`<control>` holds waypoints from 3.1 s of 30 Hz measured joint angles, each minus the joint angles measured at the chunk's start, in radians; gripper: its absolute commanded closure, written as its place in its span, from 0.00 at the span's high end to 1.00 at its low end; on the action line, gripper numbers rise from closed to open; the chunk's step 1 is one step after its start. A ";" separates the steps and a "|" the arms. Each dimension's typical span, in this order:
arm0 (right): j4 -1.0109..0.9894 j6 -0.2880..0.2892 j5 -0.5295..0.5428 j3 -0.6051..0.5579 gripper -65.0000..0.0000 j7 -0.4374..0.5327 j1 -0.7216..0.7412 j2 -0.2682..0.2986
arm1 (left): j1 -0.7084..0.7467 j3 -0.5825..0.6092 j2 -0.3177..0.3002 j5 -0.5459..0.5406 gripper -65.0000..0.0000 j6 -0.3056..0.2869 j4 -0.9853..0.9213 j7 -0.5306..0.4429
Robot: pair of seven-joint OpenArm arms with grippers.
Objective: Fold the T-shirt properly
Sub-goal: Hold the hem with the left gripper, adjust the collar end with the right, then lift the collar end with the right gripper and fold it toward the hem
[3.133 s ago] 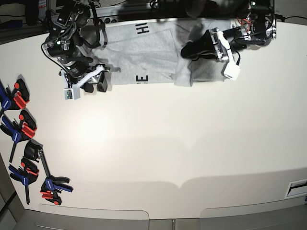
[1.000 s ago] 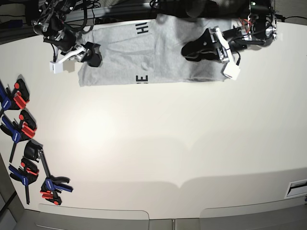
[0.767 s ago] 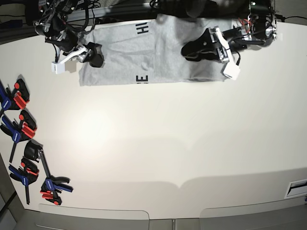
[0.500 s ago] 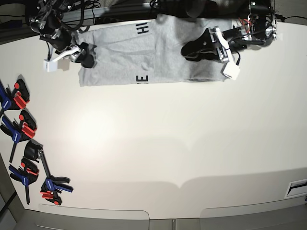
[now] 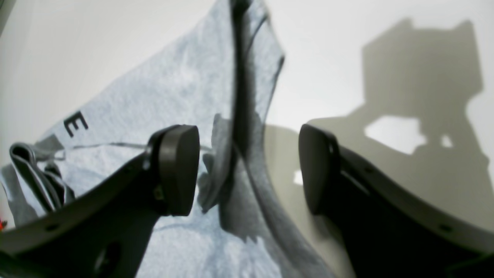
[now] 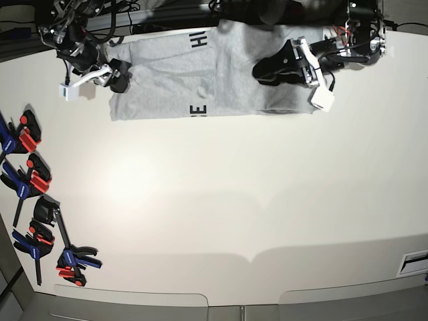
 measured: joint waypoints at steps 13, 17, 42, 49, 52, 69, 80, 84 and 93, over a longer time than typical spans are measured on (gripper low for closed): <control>0.005 -0.011 -0.013 -0.052 0.51 0.013 0.003 -0.032 | 0.000 0.000 0.000 0.000 0.30 0.000 0.000 0.000; 0.004 -0.015 -0.018 -0.052 0.32 0.000 0.003 -0.033 | 0.000 0.000 0.000 0.000 0.30 0.000 0.000 0.000; 0.274 0.187 0.386 -0.143 0.00 -0.148 -0.027 -0.105 | 0.086 -0.328 -0.092 0.657 0.00 0.116 -0.082 -0.262; 0.282 0.187 0.238 -0.518 0.00 -0.068 -0.044 -0.194 | 0.083 -0.328 -0.094 0.634 0.00 0.111 -0.197 -0.293; 0.283 0.187 0.085 -0.683 0.00 0.029 -0.043 -0.218 | 0.080 -0.328 -0.094 0.613 0.00 0.109 -0.217 -0.304; 0.181 0.187 -0.250 -1.102 0.00 0.192 -0.022 -0.232 | 0.080 -0.328 -0.094 0.579 0.00 0.110 -0.219 -0.300; 0.142 0.186 -0.161 -1.187 0.14 0.203 0.008 -0.230 | 0.080 -0.327 -0.087 0.579 0.00 0.110 -0.219 -0.300; 0.142 0.187 -0.163 -1.246 0.18 0.200 0.006 -0.230 | 0.080 -0.327 -0.086 0.578 0.00 0.110 -0.219 -0.300; 0.142 0.187 -0.197 -1.268 0.26 0.211 0.101 -0.230 | 0.080 -0.327 -0.089 0.573 0.00 0.110 -0.219 -0.306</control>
